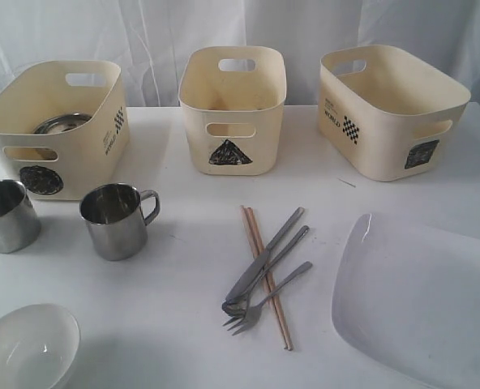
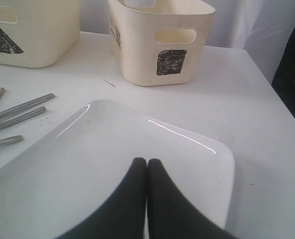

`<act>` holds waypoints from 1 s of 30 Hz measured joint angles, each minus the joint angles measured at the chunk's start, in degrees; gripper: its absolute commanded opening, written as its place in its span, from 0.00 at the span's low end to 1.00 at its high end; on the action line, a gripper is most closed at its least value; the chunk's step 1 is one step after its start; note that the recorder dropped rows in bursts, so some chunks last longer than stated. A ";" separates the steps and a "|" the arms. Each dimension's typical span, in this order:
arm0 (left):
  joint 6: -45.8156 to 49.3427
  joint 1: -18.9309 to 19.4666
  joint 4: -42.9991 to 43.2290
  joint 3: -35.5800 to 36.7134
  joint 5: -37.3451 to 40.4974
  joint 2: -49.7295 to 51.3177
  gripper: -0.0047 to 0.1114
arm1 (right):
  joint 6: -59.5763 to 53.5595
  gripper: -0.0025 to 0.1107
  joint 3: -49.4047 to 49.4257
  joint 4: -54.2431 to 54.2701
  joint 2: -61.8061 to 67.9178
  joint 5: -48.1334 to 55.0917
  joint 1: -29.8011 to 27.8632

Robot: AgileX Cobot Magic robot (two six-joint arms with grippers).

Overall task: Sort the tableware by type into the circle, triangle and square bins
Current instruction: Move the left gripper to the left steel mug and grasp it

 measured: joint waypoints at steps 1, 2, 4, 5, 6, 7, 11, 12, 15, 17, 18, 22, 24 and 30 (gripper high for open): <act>-0.28 0.00 -0.13 0.00 0.80 -0.58 0.46 | 0.00 0.02 0.00 0.00 0.00 0.00 0.00; -0.70 0.00 -0.13 0.00 1.16 -1.51 0.46 | 0.00 0.02 0.00 0.00 0.00 0.00 0.00; -3.75 0.00 -0.24 0.00 0.31 -3.75 0.46 | 0.00 0.02 0.00 0.00 0.00 0.00 0.00; -5.88 0.00 -0.64 0.09 -0.92 -4.56 0.46 | 0.00 0.02 0.00 0.00 0.00 0.00 0.00; -8.10 0.00 -1.50 0.09 -3.57 -5.52 0.46 | 0.00 0.02 0.00 0.00 0.00 0.00 0.00; -10.31 0.00 -2.35 0.09 -5.68 -5.90 0.46 | 0.00 0.02 0.00 0.00 0.00 0.00 0.00; -16.81 0.00 -5.99 0.09 -12.73 -5.74 0.46 | 0.00 0.02 0.00 0.00 0.00 0.00 0.00; -17.68 0.00 -6.10 0.09 -12.90 -5.42 0.46 | 0.00 0.02 0.00 0.00 0.00 0.00 0.00; -18.71 0.00 -6.57 0.09 -11.77 -3.44 0.46 | 0.00 0.02 0.00 0.00 0.00 0.00 0.00; -19.08 0.00 -6.80 0.09 -10.52 -2.07 0.46 | 0.00 0.02 0.00 0.00 0.00 0.00 0.00; -19.08 0.00 -6.95 0.09 -10.01 -1.30 0.46 | 0.00 0.02 0.00 0.00 0.00 0.00 0.00; -19.19 0.00 -7.49 0.09 -8.81 1.42 0.46 | 0.00 0.02 0.00 0.00 0.00 0.00 0.00; -19.19 0.00 -7.57 0.09 -8.32 2.66 0.46 | 0.00 0.02 0.00 0.00 0.00 0.00 0.00; -19.06 0.00 -7.44 0.09 -8.78 4.40 0.29 | 0.00 0.02 0.00 0.00 0.00 0.00 0.00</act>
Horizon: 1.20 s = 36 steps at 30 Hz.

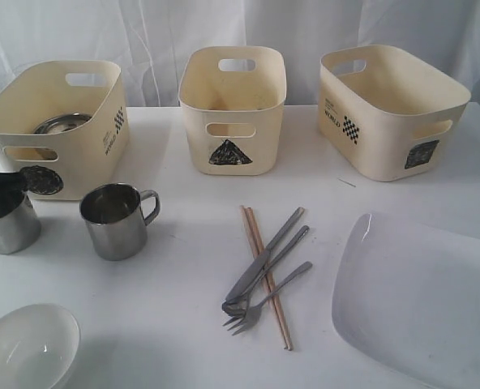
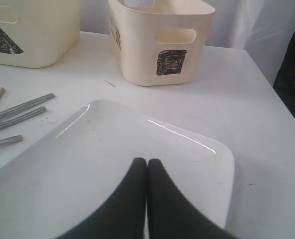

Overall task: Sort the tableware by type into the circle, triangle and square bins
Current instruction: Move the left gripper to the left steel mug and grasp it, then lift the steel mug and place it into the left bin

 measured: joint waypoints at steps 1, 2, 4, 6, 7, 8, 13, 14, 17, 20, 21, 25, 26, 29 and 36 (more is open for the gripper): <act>0.44 0.00 0.25 0.00 -0.28 0.12 0.23 | 0.00 0.02 0.00 0.00 0.00 0.00 0.00; 0.87 0.00 0.52 0.00 -0.41 0.20 0.15 | 0.00 0.02 0.00 0.00 0.00 0.00 0.00; 2.42 0.00 1.45 0.00 -0.41 0.24 0.04 | 0.00 0.02 0.00 0.00 0.00 0.00 0.00; 4.31 0.00 1.88 0.00 -0.14 0.24 0.04 | 0.00 0.02 0.00 0.00 0.00 0.00 0.00; 5.52 0.00 2.16 0.00 0.17 0.02 0.04 | 0.00 0.02 0.00 0.00 0.00 0.00 0.00; 6.67 0.00 2.39 0.00 0.82 -0.12 0.04 | 0.00 0.02 0.00 0.00 0.00 0.00 0.00; 12.06 0.00 4.51 0.00 7.96 -4.08 0.04 | 0.00 0.02 0.00 0.00 0.00 0.00 0.00; 12.89 0.00 4.77 0.00 8.44 -5.72 0.04 | 0.00 0.02 0.00 0.00 0.00 0.00 0.00; 14.17 0.00 5.19 -0.50 7.55 -11.98 0.04 | 0.00 0.02 0.00 0.00 0.00 0.00 0.00; 14.42 0.00 5.19 -2.90 0.19 -18.94 0.04 | 0.00 0.02 0.00 0.00 0.00 0.00 0.00; 14.42 0.00 5.19 -3.50 -3.33 -20.49 0.04 | 0.00 0.02 0.00 0.00 0.00 0.00 0.00; 14.42 0.00 5.19 -4.73 -27.82 -24.49 0.04 | 0.00 0.02 0.00 0.00 0.00 0.00 0.00; 14.42 0.00 5.19 -4.83 -34.52 -24.49 0.04 | 0.00 0.02 0.00 0.00 0.00 0.00 0.00; 14.42 0.00 5.19 -4.83 -56.53 -20.16 0.04 | 0.00 0.02 0.00 0.00 0.00 0.00 0.00; 18.17 0.00 3.62 -7.57 -59.00 4.28 0.26 | 0.00 0.02 0.00 0.00 0.00 0.00 0.00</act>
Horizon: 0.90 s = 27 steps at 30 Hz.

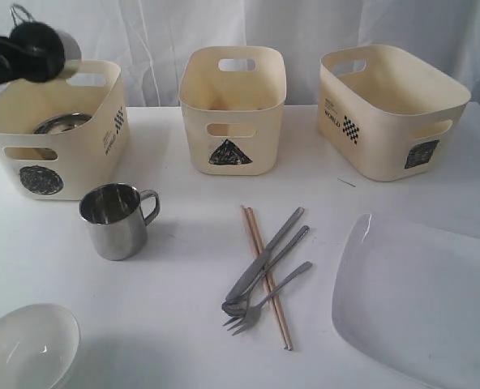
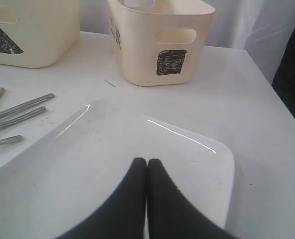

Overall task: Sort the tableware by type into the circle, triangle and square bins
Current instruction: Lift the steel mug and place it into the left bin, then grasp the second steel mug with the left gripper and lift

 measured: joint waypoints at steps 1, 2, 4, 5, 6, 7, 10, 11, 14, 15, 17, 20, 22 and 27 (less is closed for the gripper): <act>0.00 0.00 -0.10 -0.32 1.34 1.29 0.32 | 0.00 0.02 0.00 0.00 0.00 0.00 0.00; 0.00 0.00 -0.10 -0.70 3.52 2.23 0.37 | 0.00 0.02 0.00 0.00 0.00 0.00 0.00; -0.11 0.00 -0.21 -1.07 7.91 2.40 0.42 | 0.00 0.02 0.00 0.00 0.00 0.00 0.00; -0.40 0.00 -0.21 -1.19 9.89 2.28 0.42 | 0.00 0.02 0.00 0.00 0.00 0.00 0.00; -1.30 0.00 -0.21 -1.27 12.39 2.02 0.42 | 0.00 0.02 0.00 0.00 0.00 0.00 0.00; -1.85 0.00 -0.21 -1.27 13.63 1.69 0.42 | 0.00 0.02 0.00 0.00 0.00 0.00 0.00; -4.29 0.00 -0.21 -1.27 17.48 -0.49 0.42 | 0.00 0.02 0.00 0.00 0.00 0.00 0.00; -4.89 0.00 -0.21 -1.27 18.36 -1.72 0.42 | 0.00 0.02 0.00 0.00 0.00 0.00 0.00; -5.75 0.00 -0.21 -1.27 21.05 -6.85 0.42 | 0.00 0.02 0.00 0.00 0.00 0.00 0.00; -6.28 0.00 -0.21 -1.27 22.64 -8.99 0.42 | 0.00 0.02 0.00 0.00 0.00 0.00 0.00; -7.46 0.00 -0.21 -1.27 27.10 -13.15 0.42 | 0.00 0.02 0.00 0.00 0.00 0.00 0.00; -8.19 -0.69 -0.21 -1.32 38.29 -19.08 0.42 | 0.00 0.02 0.00 0.00 0.00 0.00 0.00; -6.49 -1.76 -1.49 -1.41 48.30 -21.78 0.42 | 0.00 0.02 0.00 0.00 0.00 0.00 0.00; 8.98 -4.74 -16.10 1.72 66.88 -22.47 0.42 | 0.00 0.02 0.00 0.00 0.00 0.00 0.00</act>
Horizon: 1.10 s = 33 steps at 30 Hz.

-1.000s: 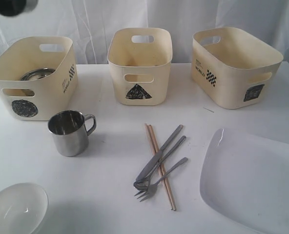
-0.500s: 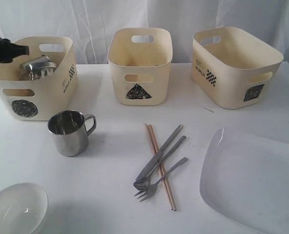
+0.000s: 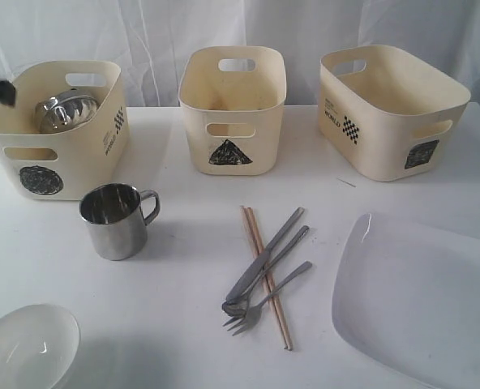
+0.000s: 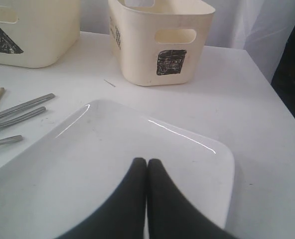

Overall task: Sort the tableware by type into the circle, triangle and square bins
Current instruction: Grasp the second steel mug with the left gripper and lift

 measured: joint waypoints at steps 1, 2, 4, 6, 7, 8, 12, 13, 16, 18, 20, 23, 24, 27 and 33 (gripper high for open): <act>3.97 -0.65 -4.74 1.54 0.83 0.48 0.42 | 0.00 0.02 0.00 0.00 0.00 0.00 0.00; 7.71 -1.38 -8.56 2.84 0.94 0.95 0.42 | 0.00 0.02 0.00 0.00 0.00 0.00 0.00; 13.31 -3.09 -16.25 5.81 -1.13 2.41 0.42 | 0.00 0.02 0.00 0.00 0.00 0.00 0.00; 15.62 -4.67 -20.60 7.97 -5.23 4.09 0.42 | 0.00 0.02 0.00 0.00 0.00 0.00 0.00; 15.68 -5.18 -21.65 8.57 -7.21 4.82 0.42 | 0.00 0.02 0.00 0.00 0.00 0.00 0.00; 15.68 -5.55 -22.21 9.02 -8.61 5.85 0.42 | 0.00 0.02 0.00 0.00 0.00 0.00 0.00; 14.86 -6.70 -23.69 9.57 -13.40 10.47 0.42 | 0.00 0.02 0.00 0.00 0.00 0.00 0.00; 14.86 -6.85 -23.91 9.57 -14.04 11.42 0.42 | 0.00 0.02 0.00 0.00 0.00 0.00 0.00; 14.64 -6.97 -24.16 9.57 -15.67 14.51 0.42 | 0.00 0.02 0.00 0.00 0.00 0.00 0.00; 14.64 -6.97 -24.31 9.57 -16.78 16.36 0.42 | 0.00 0.02 0.00 0.00 0.00 0.00 0.00; 14.52 -6.97 -24.42 9.57 -17.63 17.66 0.39 | 0.00 0.02 0.00 0.00 0.00 0.00 0.00; 14.43 -6.97 -24.53 9.57 -18.28 18.49 0.20 | 0.00 0.02 0.00 0.00 0.00 0.00 0.00; 14.43 -6.97 -24.53 9.57 -18.40 18.58 0.12 | 0.00 0.02 0.00 0.00 0.00 0.00 0.00; 14.50 -6.97 -24.40 9.57 -17.47 18.19 0.04 | 0.00 0.02 0.00 0.00 0.00 0.00 0.00; 17.41 -6.97 -24.27 8.93 -15.21 7.03 0.04 | 0.00 0.02 0.00 0.00 0.00 0.00 0.00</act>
